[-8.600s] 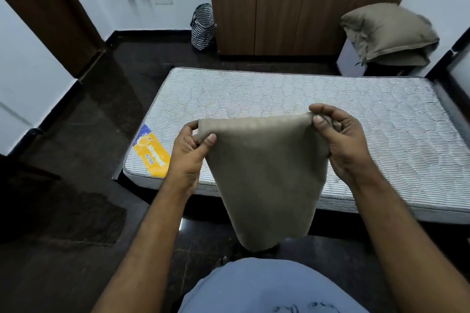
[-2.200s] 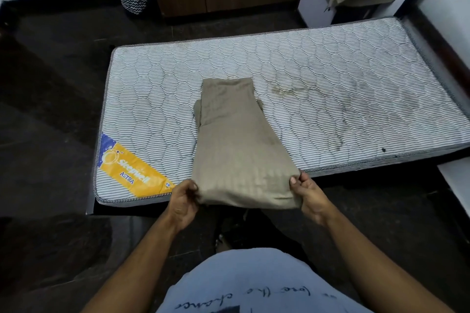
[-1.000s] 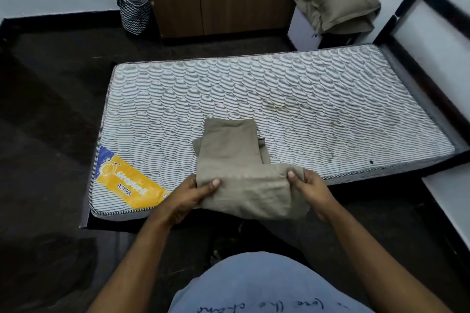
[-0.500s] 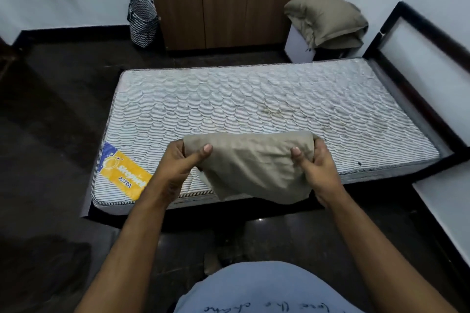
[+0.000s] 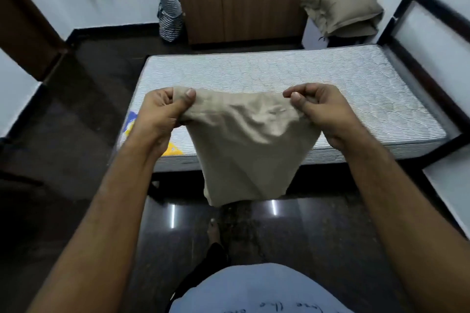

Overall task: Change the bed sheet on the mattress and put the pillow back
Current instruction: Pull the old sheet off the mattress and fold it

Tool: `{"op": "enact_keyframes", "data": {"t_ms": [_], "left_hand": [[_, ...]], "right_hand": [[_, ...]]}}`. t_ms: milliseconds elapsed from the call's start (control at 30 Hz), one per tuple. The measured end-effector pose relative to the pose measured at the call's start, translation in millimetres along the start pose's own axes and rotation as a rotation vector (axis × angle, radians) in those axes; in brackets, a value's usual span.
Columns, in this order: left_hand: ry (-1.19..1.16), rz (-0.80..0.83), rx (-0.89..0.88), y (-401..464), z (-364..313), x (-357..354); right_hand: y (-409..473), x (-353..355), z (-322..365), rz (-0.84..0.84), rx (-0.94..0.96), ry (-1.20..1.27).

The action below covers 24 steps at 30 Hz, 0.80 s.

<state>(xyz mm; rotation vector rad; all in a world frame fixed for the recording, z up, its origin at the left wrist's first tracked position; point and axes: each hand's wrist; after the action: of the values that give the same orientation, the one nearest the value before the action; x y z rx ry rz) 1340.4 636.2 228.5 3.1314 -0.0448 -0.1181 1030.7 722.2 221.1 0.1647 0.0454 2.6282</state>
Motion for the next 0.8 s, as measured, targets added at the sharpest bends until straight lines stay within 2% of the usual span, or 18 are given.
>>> {"op": "enact_keyframes", "data": {"t_ms": [133,333,500,633,733,800], "left_hand": [[-0.018,-0.068,-0.002,-42.0,-8.5,7.4],[-0.048,0.003,0.041,-81.3,-11.0,29.4],[0.176,0.001,0.078,-94.7,-7.7,61.7],[0.347,0.026,0.252,-99.4,-11.0,92.2],[0.443,0.105,0.348,-105.9,-13.7,111.2],[0.599,0.236,0.370,-108.7,-11.8,123.1]], "right_hand": [[-32.2,13.2,1.0,0.166,-0.027,0.160],[-68.6,10.7,-6.7,0.034,0.060,0.105],[-98.2,-1.6,-6.0,-0.031,0.078,0.024],[-132.7,-25.0,-3.9,-0.049,0.039,0.064],[-149.3,-41.5,-8.3,-0.066,-0.020,0.117],[-158.7,-47.3,-12.7,-0.055,-0.025,0.090]]}}
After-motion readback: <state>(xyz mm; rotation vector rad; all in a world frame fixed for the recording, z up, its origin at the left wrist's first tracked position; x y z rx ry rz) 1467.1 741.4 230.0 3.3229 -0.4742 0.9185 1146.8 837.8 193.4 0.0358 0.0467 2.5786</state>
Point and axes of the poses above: each hand's wrist, its own y-axis towards the middle knuckle, its own x-axis out of the back of the hand, z = x × y, and after that the axes turned 15 degrees about -z, right-handed
